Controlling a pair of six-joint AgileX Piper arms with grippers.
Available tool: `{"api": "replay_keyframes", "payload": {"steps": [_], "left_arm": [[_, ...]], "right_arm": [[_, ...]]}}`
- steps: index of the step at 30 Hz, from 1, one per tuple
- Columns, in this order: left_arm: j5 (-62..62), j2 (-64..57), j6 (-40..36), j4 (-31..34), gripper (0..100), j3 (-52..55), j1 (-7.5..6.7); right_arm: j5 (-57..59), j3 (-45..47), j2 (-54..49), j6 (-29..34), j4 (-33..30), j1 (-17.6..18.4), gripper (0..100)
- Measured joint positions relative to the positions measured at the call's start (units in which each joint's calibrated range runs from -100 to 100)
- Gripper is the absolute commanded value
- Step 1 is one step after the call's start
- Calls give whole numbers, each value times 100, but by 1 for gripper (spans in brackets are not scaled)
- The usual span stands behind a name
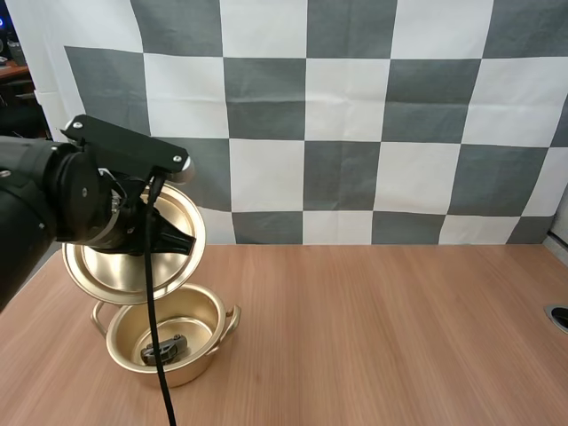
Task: Open the pot, put the car inside, and close it
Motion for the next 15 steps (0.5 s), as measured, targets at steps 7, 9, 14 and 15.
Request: {"api": "replay_keyframes", "payload": {"steps": [7,9,14,15], "left_arm": [[378,1165,0,-302,0,0,0],[571,1366,0,-337,0,0,0],[590,1499,0,-337,0,0,0],[590,1499,0,-337,0,0,0]], "right_arm": [[0,0,-643,-28,-82,0,100],[0,0,-630,-28,-82,0,100],[0,0,-642,-28,-82,0,100],[0,0,-642,-28,-82,0,100]]}}
